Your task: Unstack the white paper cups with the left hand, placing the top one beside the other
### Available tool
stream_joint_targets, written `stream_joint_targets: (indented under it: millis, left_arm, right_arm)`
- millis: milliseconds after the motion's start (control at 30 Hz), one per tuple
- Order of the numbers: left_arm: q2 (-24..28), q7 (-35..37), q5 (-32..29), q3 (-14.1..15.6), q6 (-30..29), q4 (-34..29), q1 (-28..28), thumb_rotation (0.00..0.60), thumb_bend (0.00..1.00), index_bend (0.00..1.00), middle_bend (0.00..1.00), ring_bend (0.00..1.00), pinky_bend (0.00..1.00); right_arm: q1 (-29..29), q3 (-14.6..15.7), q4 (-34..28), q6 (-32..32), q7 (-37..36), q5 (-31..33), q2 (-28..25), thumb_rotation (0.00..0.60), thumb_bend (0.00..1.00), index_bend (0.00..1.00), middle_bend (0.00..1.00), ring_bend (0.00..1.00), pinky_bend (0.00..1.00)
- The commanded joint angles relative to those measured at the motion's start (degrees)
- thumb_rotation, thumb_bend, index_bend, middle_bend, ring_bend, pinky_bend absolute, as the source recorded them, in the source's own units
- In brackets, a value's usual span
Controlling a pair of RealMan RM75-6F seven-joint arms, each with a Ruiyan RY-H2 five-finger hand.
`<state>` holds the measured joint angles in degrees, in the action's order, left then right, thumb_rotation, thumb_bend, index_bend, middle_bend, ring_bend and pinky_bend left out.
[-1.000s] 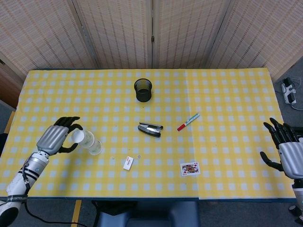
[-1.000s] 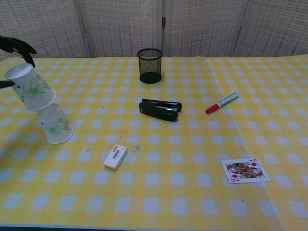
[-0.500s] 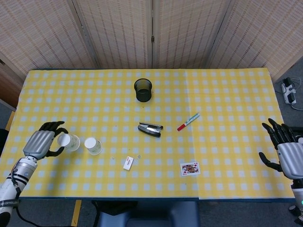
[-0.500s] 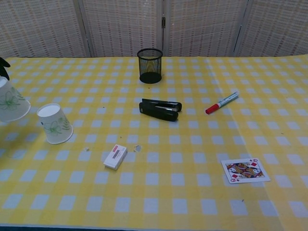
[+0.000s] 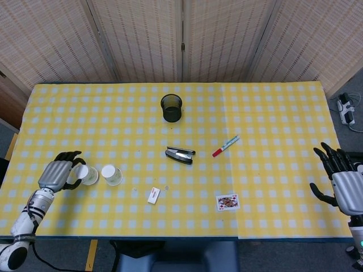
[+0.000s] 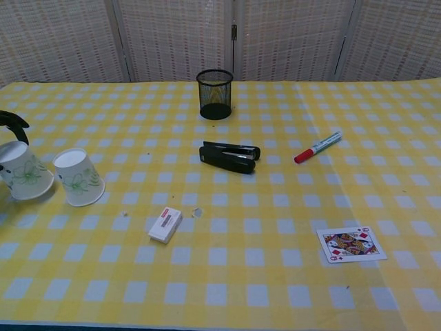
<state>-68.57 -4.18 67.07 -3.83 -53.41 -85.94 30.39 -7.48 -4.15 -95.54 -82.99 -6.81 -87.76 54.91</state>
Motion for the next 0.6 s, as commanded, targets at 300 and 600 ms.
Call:
stream_joint_targets:
  millis: [300, 600]
  left_arm:
    - [-1.59, -0.57, -0.40, -0.16, 1.27, 1.21, 0.51, 0.600, 0.40, 0.23, 0.14, 0.09, 0.11]
    - [0.80, -0.31, -1.29, -1.32, -2.89, -2.25, -1.56, 0.600, 0.40, 0.09, 0.11, 0.06, 0.09]
  right_arm:
    - [0.04, -0.05, -0.13, 0.14, 0.22, 0.34, -0.01, 0.600, 0.36, 0.06, 0.03, 0.08, 0.06]
    - [-0.11, -0.03, 0.40, 0.93, -0.48, 0.94, 0.12, 0.600, 0.36, 0.06, 0.03, 0.08, 0.06]
